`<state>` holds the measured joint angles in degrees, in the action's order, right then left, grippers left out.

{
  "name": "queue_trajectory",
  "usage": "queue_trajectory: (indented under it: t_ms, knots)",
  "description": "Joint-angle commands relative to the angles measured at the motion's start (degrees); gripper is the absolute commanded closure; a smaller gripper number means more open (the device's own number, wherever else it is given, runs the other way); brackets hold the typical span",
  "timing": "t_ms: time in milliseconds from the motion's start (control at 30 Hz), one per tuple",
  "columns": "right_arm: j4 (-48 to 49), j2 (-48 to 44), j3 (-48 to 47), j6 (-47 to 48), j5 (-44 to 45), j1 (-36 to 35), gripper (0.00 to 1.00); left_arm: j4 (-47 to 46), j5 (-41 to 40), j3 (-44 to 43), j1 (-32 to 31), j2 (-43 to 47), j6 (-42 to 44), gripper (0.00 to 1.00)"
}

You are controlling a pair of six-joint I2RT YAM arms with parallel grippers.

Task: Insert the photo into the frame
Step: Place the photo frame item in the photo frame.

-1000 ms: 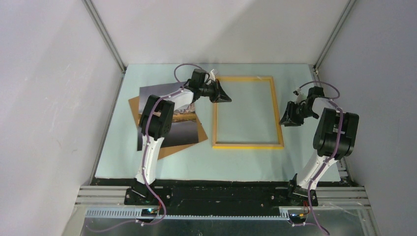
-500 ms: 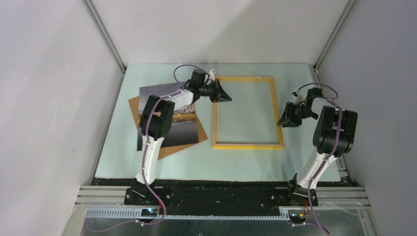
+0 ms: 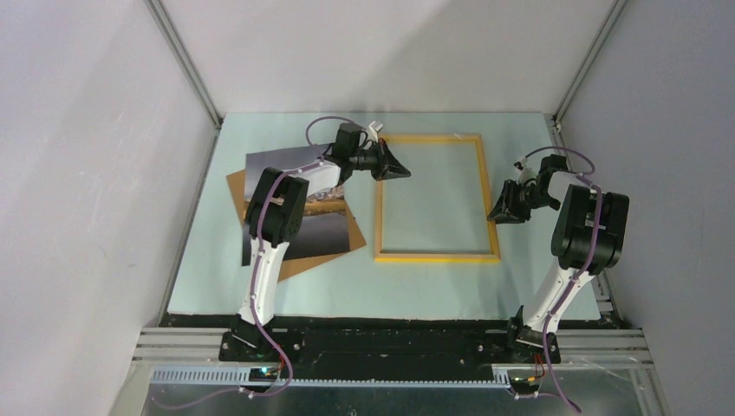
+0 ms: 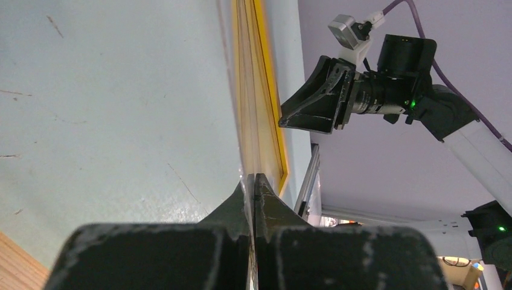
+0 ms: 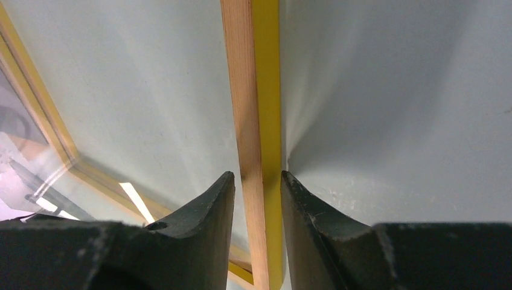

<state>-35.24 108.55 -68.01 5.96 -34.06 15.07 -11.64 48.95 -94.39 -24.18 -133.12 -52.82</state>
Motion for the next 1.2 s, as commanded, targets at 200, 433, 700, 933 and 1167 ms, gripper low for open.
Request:
queue_trajectory:
  t_ms: [200,433,700,933,1167]
  knots:
    - [0.7,1.1,-1.9,-0.3,-1.4,-0.2,0.63,-6.4,3.4,0.4,-0.1,0.8,-2.4,1.00]
    - [0.3,1.6,-2.3,-0.4,-1.3,-0.3,0.65,-7.9,4.0,1.1,-0.3,1.3,-3.6,0.88]
    - [0.3,1.6,-2.3,-0.3,-1.2,-0.3,0.65,-8.7,3.8,1.3,-0.6,1.0,-4.5,0.81]
    - [0.3,1.7,-2.3,-0.2,-1.4,-0.3,0.65,-8.7,3.9,0.4,-0.8,-0.1,-4.5,0.79]
    - [0.1,1.9,-2.4,-0.2,-1.4,-0.3,0.65,-8.7,3.7,-0.3,-0.9,-0.6,-4.0,0.78]
